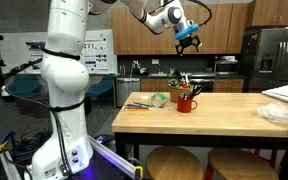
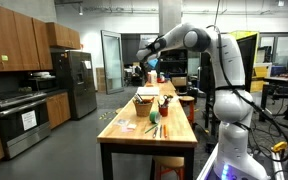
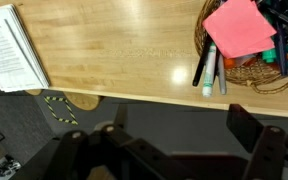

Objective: Remove one marker from the basket

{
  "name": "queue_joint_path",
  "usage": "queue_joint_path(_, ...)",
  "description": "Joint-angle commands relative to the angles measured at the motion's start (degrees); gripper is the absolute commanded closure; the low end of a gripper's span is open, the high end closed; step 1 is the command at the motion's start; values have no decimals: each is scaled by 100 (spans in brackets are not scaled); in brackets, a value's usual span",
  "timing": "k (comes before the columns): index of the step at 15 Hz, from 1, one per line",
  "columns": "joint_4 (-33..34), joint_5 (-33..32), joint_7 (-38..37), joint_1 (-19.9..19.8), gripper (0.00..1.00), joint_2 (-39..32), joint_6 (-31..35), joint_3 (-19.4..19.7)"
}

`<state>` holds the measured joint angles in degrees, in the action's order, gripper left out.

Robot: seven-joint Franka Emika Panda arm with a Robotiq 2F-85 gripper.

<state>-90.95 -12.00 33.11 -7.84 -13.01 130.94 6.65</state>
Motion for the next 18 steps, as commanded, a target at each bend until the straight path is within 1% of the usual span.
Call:
queue_joint_path(1,23,-12,-2,-56,0,-5,-23,-61)
queue_joint_path(8,-36,-87,-81,51,0,-140,-171,-171)
queue_joint_path(12,42,-179,-229,153,0,-289,-414,-242)
queue_joint_path(14,93,-309,-433,237,0,-357,-556,-240)
queue_joint_path(18,281,-732,-1108,439,0,-547,-945,-212)
